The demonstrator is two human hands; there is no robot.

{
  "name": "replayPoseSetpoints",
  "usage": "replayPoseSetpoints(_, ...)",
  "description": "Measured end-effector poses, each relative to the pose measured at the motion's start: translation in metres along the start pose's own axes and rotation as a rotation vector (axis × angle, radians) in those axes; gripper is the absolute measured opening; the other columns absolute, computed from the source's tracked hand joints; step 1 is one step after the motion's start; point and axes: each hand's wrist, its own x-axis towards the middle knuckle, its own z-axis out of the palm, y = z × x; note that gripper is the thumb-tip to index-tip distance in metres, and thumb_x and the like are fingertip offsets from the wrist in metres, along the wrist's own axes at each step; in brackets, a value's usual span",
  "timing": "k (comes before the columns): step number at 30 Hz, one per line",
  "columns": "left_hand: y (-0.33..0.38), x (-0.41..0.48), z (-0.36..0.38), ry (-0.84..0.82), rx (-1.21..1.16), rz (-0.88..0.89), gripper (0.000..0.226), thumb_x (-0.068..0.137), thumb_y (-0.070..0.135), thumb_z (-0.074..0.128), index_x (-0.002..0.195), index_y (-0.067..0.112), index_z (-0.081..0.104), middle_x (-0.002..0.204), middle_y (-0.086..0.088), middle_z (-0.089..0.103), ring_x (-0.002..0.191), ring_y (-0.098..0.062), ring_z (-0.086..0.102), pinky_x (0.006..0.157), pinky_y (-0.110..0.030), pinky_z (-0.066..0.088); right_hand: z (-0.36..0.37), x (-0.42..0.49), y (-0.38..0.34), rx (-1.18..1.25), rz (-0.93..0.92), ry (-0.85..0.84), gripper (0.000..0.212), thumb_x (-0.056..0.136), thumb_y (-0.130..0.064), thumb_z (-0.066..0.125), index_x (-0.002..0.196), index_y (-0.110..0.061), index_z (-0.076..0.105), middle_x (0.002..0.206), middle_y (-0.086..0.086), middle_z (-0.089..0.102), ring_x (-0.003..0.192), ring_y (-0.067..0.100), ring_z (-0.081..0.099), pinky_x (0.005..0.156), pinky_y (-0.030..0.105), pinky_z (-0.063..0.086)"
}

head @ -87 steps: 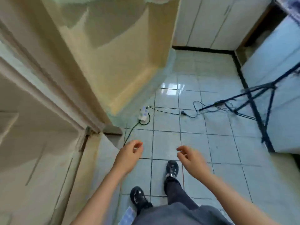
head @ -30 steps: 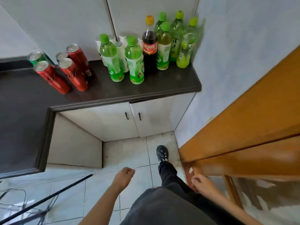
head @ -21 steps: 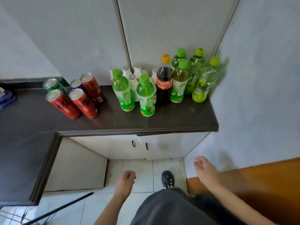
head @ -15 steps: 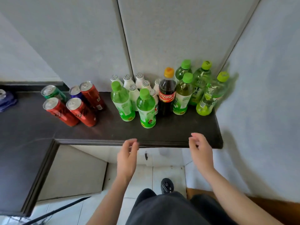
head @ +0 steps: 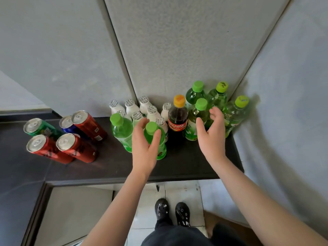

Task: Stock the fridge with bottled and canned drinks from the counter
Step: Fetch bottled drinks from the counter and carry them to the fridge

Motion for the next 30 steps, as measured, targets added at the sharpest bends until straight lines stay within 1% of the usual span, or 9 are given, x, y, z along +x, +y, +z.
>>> replayPoseSetpoints(4,-0.007,0.004,0.002,-0.049,-0.013,0.002,0.049,0.084,0.048,0.052,0.128,0.026,0.045,0.117,0.02,0.052,0.108,0.009,0.047,0.094,-0.015,0.035,0.009,0.022,-0.004,-0.049,-0.03,0.006,0.06,0.092,-0.029,0.056,0.142,-0.005,0.033,0.142,0.009,0.045,0.133,0.02,0.04,0.111,0.037,0.034)
replayPoseSetpoints(8,-0.016,0.005,0.0,-0.068,-0.019,0.071,0.041,0.086,0.048,0.049,0.122,0.03,0.049,0.114,0.013,0.056,0.11,-0.001,0.051,0.095,-0.022,0.039,0.017,0.03,0.002,-0.119,-0.122,0.02,0.038,0.095,-0.027,0.052,0.125,-0.005,0.052,0.119,0.008,0.06,0.114,0.022,0.054,0.1,0.039,0.043)
replayPoseSetpoints(11,-0.018,0.005,-0.002,-0.08,-0.052,0.123,0.03,0.088,0.046,0.047,0.117,0.039,0.048,0.113,0.012,0.057,0.11,-0.003,0.052,0.093,-0.017,0.037,0.02,0.032,0.009,-0.174,-0.18,0.057,0.027,0.096,-0.024,0.051,0.115,-0.006,0.056,0.108,0.001,0.059,0.104,0.019,0.055,0.091,0.026,0.041)
replayPoseSetpoints(13,-0.022,0.006,-0.002,-0.087,-0.103,0.141,0.027,0.088,0.046,0.048,0.115,0.049,0.045,0.113,0.016,0.056,0.109,-0.001,0.052,0.092,-0.011,0.036,0.022,0.031,0.013,-0.187,-0.175,0.067,0.026,0.096,-0.024,0.05,0.115,-0.007,0.055,0.107,-0.003,0.055,0.103,0.013,0.053,0.088,0.016,0.035)
replayPoseSetpoints(16,-0.027,0.01,-0.002,-0.09,-0.125,0.169,0.028,0.089,0.044,0.05,0.114,0.054,0.044,0.112,0.022,0.054,0.107,0.0,0.052,0.089,-0.007,0.035,0.023,0.023,0.014,-0.168,-0.167,0.108,0.027,0.097,-0.023,0.049,0.116,-0.006,0.054,0.108,-0.006,0.051,0.101,0.004,0.047,0.087,0.004,0.031)
replayPoseSetpoints(19,-0.026,0.01,-0.001,-0.096,-0.118,0.162,0.026,0.089,0.042,0.05,0.113,0.05,0.045,0.109,0.021,0.055,0.104,0.001,0.052,0.088,-0.007,0.036,0.017,0.008,0.013,-0.128,-0.133,0.138,0.029,0.095,-0.025,0.048,0.117,-0.006,0.054,0.11,-0.003,0.054,0.102,0.004,0.048,0.092,0.006,0.033)
replayPoseSetpoints(25,-0.02,0.002,-0.008,-0.025,-0.2,0.049,0.033,0.086,0.045,0.049,0.108,0.022,0.057,0.097,0.016,0.059,0.094,0.001,0.056,0.082,-0.01,0.04,-0.005,-0.024,0.008,-0.039,-0.086,0.094,0.025,0.094,-0.031,0.046,0.111,-0.016,0.055,0.101,-0.007,0.057,0.094,0.0,0.053,0.085,0.008,0.038)
replayPoseSetpoints(28,-0.011,-0.016,-0.02,0.014,-0.293,-0.024,0.018,0.088,0.041,0.05,0.096,0.028,0.059,0.088,0.013,0.061,0.086,-0.005,0.057,0.078,-0.019,0.045,-0.013,-0.044,0.007,-0.028,-0.117,0.041,0.018,0.094,-0.032,0.044,0.106,-0.021,0.053,0.093,-0.011,0.055,0.09,-0.003,0.052,0.08,0.006,0.037)
replayPoseSetpoints(30,-0.005,-0.03,-0.028,0.04,-0.353,-0.068,0.009,0.089,0.034,0.05,0.093,0.032,0.059,0.087,0.016,0.063,0.083,-0.001,0.058,0.074,-0.014,0.045,-0.014,-0.057,0.005,-0.004,-0.136,-0.004,0.016,0.094,-0.034,0.043,0.103,-0.023,0.051,0.092,-0.009,0.056,0.089,-0.001,0.053,0.079,0.007,0.038)
